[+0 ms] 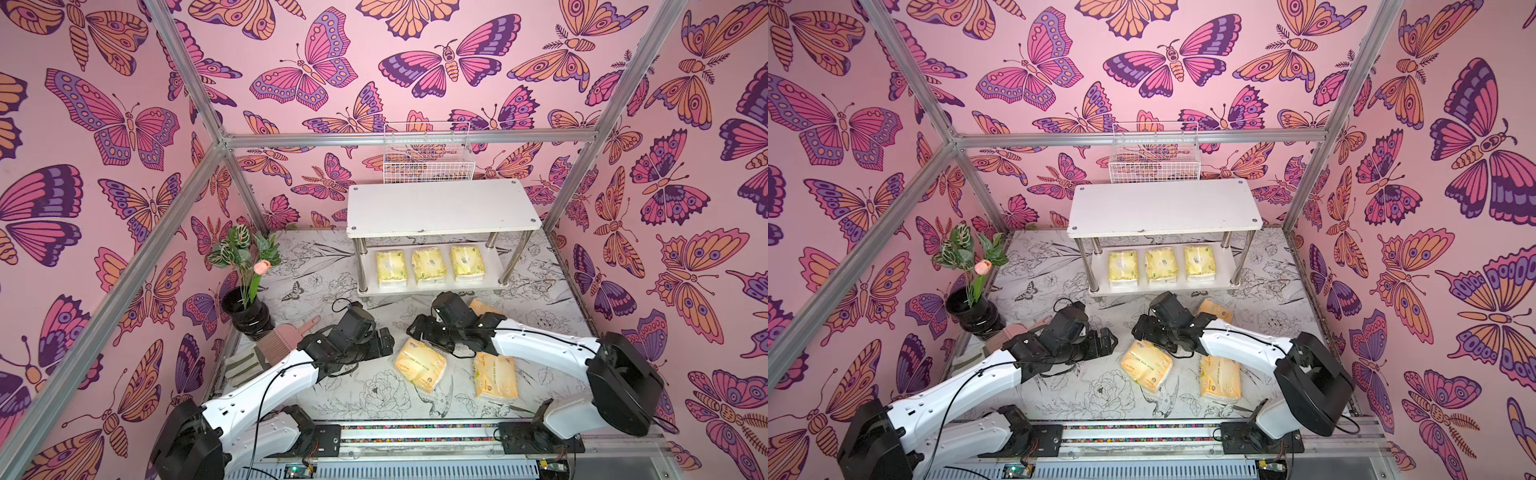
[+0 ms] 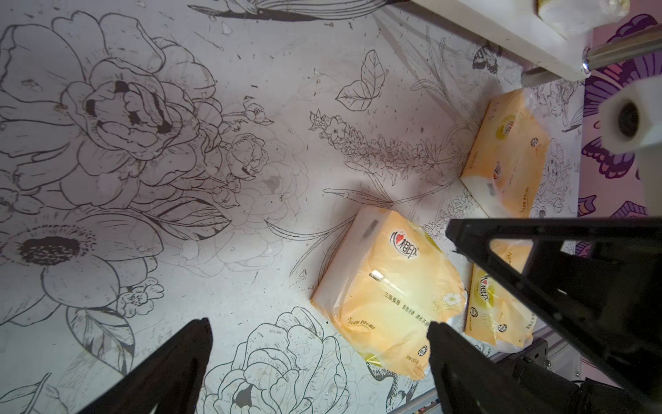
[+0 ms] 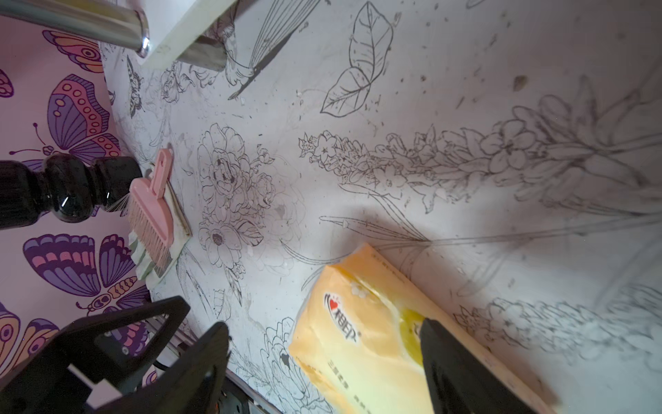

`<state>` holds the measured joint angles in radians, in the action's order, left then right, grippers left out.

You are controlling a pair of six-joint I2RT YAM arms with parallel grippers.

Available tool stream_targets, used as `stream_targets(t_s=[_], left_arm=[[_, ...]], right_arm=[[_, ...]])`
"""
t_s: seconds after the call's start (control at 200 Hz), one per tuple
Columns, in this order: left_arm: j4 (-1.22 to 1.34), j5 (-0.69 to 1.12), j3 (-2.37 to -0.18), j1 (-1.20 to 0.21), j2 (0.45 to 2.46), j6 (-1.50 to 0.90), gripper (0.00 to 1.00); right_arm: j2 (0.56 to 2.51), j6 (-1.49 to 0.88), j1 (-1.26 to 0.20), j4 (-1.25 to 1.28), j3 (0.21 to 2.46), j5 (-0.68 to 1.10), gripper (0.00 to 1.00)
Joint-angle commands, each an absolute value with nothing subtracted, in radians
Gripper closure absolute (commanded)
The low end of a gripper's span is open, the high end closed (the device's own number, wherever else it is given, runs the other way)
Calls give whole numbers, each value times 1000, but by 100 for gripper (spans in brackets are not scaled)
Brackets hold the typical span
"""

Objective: Place the tissue boxes on the shelf by color
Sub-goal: Move the box of tissues to the center of the board.

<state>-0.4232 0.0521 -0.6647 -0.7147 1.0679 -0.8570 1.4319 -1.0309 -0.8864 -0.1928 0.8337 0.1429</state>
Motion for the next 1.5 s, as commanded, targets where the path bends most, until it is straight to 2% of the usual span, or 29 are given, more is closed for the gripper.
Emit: stream_targets(t_s=[0.0, 0.21, 0.481, 0.761, 1.006, 1.142, 1.272, 1.497], left_arm=[[-388, 44, -647, -721, 1079, -843, 0], [-328, 85, -646, -721, 1123, -825, 0], [-320, 159, -626, -721, 1143, -919, 0], [-327, 142, -607, -721, 1092, -965, 0], [-366, 77, -628, -717, 1077, -977, 0], [-416, 52, -655, -650, 1037, -947, 0], [-458, 96, -673, -547, 992, -904, 0], [-478, 169, -652, -415, 971, -854, 0]], right_arm=[[1313, -993, -894, -283, 777, 61, 12], [1184, -1024, -893, -306, 650, 104, 12], [1206, -993, -941, -290, 598, 250, 12], [1398, -980, -1074, -210, 693, 327, 13], [1651, -921, -1104, -114, 926, 404, 13], [1748, -884, -1105, -101, 1031, 471, 15], [1692, -865, -1104, -99, 987, 473, 15], [1476, -803, -1045, -180, 856, 388, 11]])
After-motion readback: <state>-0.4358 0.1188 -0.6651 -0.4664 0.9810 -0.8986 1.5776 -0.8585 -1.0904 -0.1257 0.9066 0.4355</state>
